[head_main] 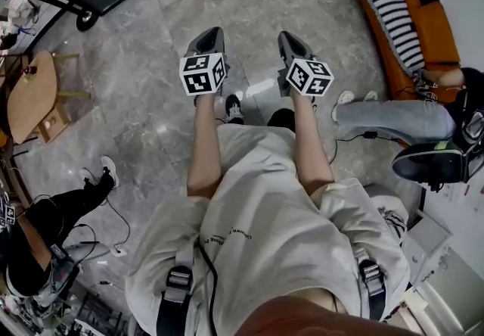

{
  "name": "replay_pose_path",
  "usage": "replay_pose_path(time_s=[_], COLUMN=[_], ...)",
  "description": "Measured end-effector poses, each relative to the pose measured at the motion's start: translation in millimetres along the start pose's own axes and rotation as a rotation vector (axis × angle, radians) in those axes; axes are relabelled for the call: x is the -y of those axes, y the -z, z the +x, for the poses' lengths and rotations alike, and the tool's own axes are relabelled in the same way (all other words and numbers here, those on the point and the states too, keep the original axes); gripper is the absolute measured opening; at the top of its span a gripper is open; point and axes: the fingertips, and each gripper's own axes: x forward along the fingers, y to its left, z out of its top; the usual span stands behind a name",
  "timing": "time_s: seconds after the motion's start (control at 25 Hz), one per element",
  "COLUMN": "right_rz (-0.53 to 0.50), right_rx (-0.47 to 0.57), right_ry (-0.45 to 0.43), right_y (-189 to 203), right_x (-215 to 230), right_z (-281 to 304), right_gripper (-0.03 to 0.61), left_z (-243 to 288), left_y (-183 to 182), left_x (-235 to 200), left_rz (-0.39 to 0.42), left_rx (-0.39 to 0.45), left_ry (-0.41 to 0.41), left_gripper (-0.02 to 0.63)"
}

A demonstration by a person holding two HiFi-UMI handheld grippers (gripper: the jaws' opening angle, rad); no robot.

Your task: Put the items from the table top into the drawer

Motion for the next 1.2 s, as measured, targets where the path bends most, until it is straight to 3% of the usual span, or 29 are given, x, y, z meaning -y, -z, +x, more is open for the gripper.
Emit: replay_pose_path(time_s=[0.16,0.4,0.6,0.88,1.2], right_rz=[-0.023,0.039,0.046,0.060,0.033], right_rx=[-0.024,-0.009,-0.042,-0.040,-0.078], right_ry=[0.018,-0.004,-0.066,-0.145,-0.269], right_y=[7.1,-6.2,-8.3,-71.9,-135.9], right_x=[4.0,15.1,18.9,41.6,75.0], right_z=[12.6,47.9,99.0,189.5,281.1], right_gripper=[0.034,0.034,0.034,0.034,0.034], left_z=[3.0,22.7,46.1,121.4,227.3], left_y=[6.2,-6.0,-11.7,-79.7,-129.6], left_x=[-29.7,-36.8,-60.3,-79.5,-60.7], left_rz=[-0.062,-0.038,-0.021,0.003,0.055], left_rx=[0.004,-0.007,-0.028,-0.002,-0.032], left_ry=[0.000,0.000,-0.054,-0.096,-0.102], left_gripper=[0.021,0.021,0.021,0.021,0.021])
